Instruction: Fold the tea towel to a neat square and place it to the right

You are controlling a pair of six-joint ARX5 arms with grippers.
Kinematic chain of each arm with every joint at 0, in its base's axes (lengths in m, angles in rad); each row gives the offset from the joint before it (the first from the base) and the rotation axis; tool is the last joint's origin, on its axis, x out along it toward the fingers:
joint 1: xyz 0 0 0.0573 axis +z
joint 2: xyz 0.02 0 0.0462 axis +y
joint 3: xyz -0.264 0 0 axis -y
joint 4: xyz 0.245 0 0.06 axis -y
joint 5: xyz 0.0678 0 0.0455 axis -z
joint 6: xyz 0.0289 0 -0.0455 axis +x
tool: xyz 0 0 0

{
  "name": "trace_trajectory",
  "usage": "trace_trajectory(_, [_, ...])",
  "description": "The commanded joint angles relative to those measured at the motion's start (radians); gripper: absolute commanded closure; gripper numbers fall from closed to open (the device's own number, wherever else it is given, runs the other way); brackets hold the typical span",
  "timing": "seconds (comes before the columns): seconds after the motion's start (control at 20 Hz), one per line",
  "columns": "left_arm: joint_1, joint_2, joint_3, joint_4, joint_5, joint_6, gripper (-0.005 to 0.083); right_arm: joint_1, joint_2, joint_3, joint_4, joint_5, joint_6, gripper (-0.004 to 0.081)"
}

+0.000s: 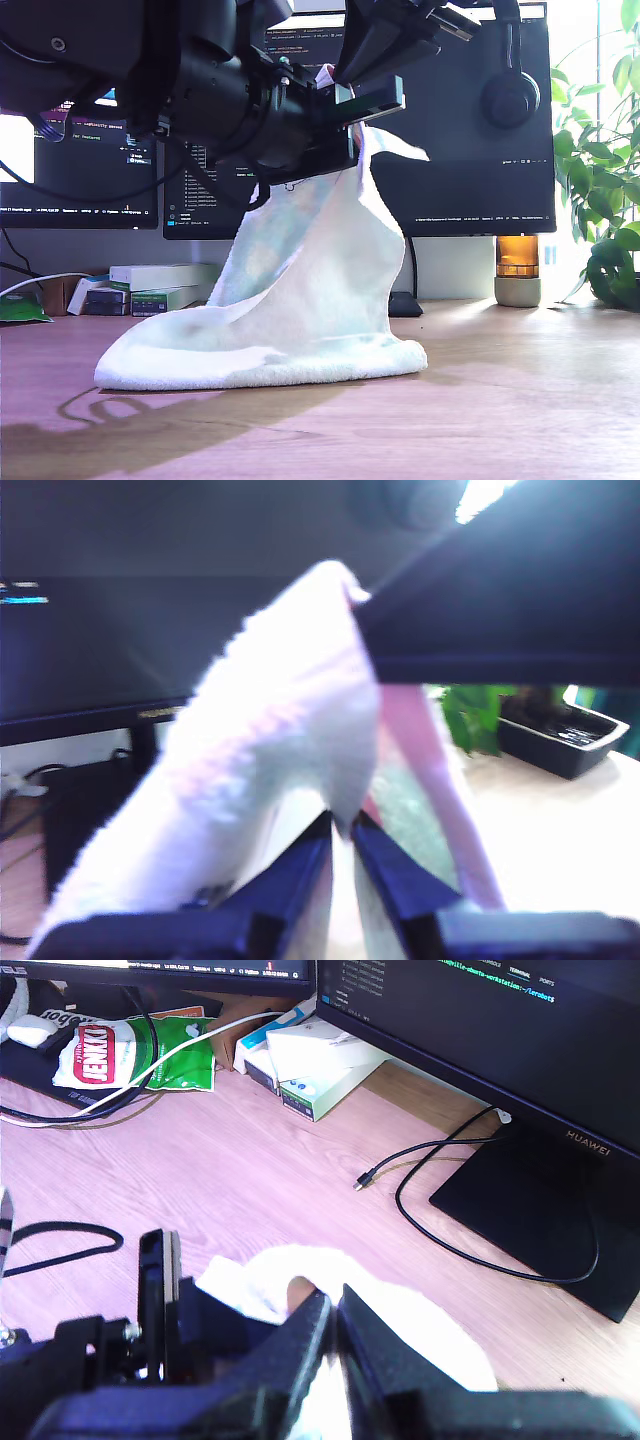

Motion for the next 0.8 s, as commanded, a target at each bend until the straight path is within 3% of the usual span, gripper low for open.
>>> trace_trajectory(0.0, [-0.002,0.02,0.006,-0.011,0.001,-0.001,0.0788,0.002,0.0,0.004,0.006,0.0,-0.001,0.0783])
trace_trajectory(0.4, [0.047,0.02,0.006,-0.092,0.03,-0.038,0.0797,-0.005,-0.001,0.004,0.001,0.0,0.0,0.0783])
trace_trajectory(0.75, [0.055,0.003,0.005,-0.144,0.068,0.034,0.0797,-0.011,-0.001,0.004,0.0,0.002,0.0,0.0783])
